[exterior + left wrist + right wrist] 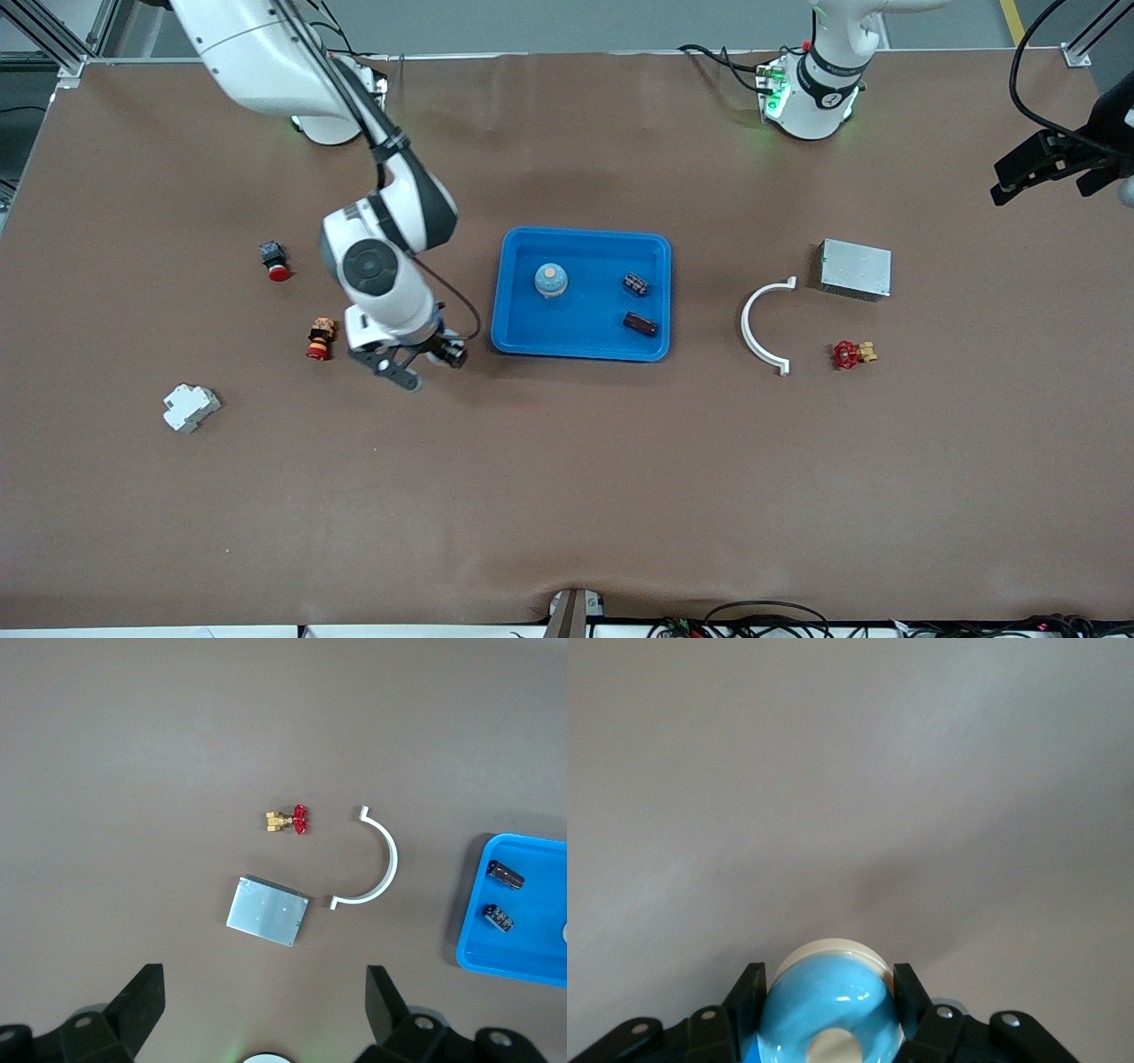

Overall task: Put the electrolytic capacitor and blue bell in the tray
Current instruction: 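Carry the blue bell over the tray with the right gripper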

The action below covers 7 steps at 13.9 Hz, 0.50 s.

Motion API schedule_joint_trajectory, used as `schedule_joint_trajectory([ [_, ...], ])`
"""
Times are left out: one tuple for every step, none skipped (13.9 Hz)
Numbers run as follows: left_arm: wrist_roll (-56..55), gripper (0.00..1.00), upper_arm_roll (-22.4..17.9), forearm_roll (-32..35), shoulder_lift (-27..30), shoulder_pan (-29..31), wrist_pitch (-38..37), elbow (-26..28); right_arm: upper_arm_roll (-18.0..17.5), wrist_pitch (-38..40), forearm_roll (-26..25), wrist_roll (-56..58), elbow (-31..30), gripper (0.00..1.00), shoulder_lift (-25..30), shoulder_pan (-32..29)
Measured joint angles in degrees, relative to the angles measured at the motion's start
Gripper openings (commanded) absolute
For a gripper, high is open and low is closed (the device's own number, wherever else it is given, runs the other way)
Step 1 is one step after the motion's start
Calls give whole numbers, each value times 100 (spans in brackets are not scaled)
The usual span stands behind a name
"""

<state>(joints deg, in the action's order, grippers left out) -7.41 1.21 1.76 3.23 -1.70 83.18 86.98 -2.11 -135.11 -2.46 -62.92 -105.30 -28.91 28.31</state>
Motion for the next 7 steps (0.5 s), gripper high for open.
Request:
schedule_joint_trajectory([
  [0, 100, 0, 0, -1, 0, 0, 8, 4, 0, -2, -312, 1, 0, 0, 213],
  [0, 100, 0, 0, -3, 0, 0, 13, 10, 0, -4, -547, 1, 0, 0, 377],
  [0, 100, 0, 0, -5, 0, 0, 15, 17, 0, -22, -783, 1, 0, 0, 528],
  [0, 100, 0, 0, -7, 0, 0, 16, 24, 0, -85, -1030, 0, 0, 0, 667],
  [0, 100, 0, 0, -7, -1, 0, 17, 27, 1, -203, -1312, -2, 0, 0, 791],
  [0, 100, 1, 0, -8, -2, 0, 17, 28, 4, -357, -1613, -7, 0, -2, 911],
  [-7, 100, 4, 0, -8, -4, 0, 17, 29, 9, -498, -1907, -17, 0, -11, 1030],
])
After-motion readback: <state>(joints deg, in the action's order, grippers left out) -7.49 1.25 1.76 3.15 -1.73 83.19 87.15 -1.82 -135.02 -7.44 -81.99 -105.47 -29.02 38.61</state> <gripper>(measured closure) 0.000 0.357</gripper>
